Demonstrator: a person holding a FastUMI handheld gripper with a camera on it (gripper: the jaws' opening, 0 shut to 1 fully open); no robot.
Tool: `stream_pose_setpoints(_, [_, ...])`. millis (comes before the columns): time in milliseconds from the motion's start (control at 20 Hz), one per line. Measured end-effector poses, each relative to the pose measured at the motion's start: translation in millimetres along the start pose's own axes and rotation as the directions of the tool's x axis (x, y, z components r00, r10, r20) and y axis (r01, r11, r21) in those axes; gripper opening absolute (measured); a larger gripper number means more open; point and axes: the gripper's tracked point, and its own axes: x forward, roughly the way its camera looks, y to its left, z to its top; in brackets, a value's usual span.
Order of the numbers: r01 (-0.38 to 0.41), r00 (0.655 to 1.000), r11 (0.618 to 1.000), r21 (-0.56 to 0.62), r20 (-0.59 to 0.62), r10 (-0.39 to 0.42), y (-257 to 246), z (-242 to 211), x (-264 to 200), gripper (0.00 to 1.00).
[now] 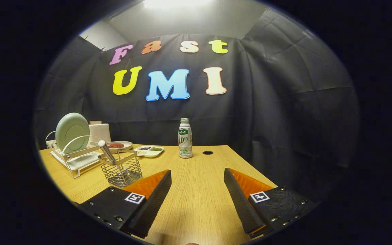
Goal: Take the plate from the dish rack, then take the spoon from the basket and place it into the plate.
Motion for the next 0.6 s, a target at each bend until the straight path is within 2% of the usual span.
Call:
stream_pose_setpoints(200, [0.016,1.0,1.0,0.027,-0.002,-0.016,-5,5,49,0.97])
stream_pose_setpoints(350, [0.039,0.998,0.998,0.044,0.044,-0.041,-12,21,66,0.97])
stream_pose_setpoints(450, [0.067,0.995,0.997,0.047,0.071,-0.07,-18,38,69,0.97])
stream_pose_setpoints(600, [0.143,0.987,0.99,-0.012,0.071,-0.142,-31,60,48,0.96])
